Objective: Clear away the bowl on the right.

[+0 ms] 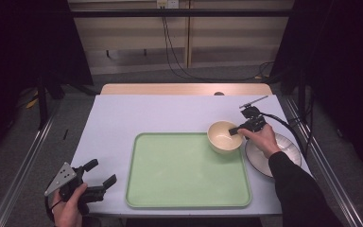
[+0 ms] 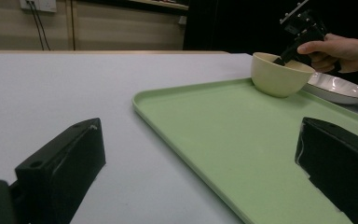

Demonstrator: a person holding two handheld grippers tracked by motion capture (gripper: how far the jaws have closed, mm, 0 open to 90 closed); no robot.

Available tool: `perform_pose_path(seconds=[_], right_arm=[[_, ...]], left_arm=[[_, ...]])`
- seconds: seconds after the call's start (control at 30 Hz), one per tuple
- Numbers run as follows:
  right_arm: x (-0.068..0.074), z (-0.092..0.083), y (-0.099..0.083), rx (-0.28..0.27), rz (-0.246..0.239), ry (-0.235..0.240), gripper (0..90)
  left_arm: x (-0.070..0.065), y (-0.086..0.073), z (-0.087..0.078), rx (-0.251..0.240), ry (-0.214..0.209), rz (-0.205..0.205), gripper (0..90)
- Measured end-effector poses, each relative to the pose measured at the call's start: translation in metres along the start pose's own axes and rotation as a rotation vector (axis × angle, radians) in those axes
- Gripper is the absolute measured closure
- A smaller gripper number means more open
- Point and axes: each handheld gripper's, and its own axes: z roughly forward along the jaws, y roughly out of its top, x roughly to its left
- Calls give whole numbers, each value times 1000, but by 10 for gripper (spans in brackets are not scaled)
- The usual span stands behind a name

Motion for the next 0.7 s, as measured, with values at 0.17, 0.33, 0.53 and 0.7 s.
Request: perform_pose_path(seconds=[0.17, 0.33, 0.53, 0.7], right_arm=[[1, 0, -1, -13, -2, -8, 845], [0, 0, -2, -15, -21, -8, 844], [1, 0, -3, -23, -31, -17, 843], [2, 0, -4, -24, -36, -13, 838]], left_arm=[[0, 0, 0, -2, -3, -2, 15], [0, 0, 0, -3, -4, -3, 15], [-1, 0, 0, -14, 0, -19, 15], [0, 0, 0, -8, -4, -10, 15]])
